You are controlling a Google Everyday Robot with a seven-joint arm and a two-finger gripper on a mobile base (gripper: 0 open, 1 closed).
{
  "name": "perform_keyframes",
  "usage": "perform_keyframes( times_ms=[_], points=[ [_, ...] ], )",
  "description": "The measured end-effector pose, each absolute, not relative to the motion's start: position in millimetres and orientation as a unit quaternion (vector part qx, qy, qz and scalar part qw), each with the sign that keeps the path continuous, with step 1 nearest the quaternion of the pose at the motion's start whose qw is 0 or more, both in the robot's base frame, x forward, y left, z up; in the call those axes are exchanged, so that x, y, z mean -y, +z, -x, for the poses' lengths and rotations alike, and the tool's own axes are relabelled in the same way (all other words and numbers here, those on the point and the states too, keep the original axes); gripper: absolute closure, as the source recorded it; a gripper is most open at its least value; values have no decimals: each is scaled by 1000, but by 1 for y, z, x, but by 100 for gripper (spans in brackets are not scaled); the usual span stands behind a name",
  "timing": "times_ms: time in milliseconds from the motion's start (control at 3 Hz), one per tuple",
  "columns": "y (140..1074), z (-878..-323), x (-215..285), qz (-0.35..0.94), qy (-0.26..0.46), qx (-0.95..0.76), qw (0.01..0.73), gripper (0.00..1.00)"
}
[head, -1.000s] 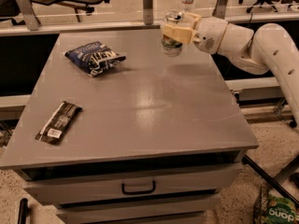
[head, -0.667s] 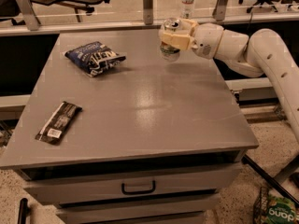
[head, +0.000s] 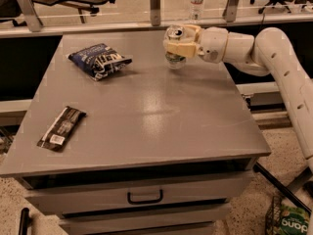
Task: Place 7up can upright
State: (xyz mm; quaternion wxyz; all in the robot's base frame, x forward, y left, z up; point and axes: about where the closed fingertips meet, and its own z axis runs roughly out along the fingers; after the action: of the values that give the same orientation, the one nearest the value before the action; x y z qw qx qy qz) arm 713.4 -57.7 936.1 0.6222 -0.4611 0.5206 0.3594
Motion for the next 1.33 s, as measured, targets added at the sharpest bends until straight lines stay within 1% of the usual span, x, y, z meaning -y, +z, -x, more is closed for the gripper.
perform_keyframes(
  times_ms=[667, 1000, 1333],
  points=[
    [927, -714, 50, 478, 407, -502, 596, 29],
    [928, -713, 48, 480, 407, -500, 595, 6],
    [929, -713, 45, 481, 408, -499, 594, 0]
  ],
)
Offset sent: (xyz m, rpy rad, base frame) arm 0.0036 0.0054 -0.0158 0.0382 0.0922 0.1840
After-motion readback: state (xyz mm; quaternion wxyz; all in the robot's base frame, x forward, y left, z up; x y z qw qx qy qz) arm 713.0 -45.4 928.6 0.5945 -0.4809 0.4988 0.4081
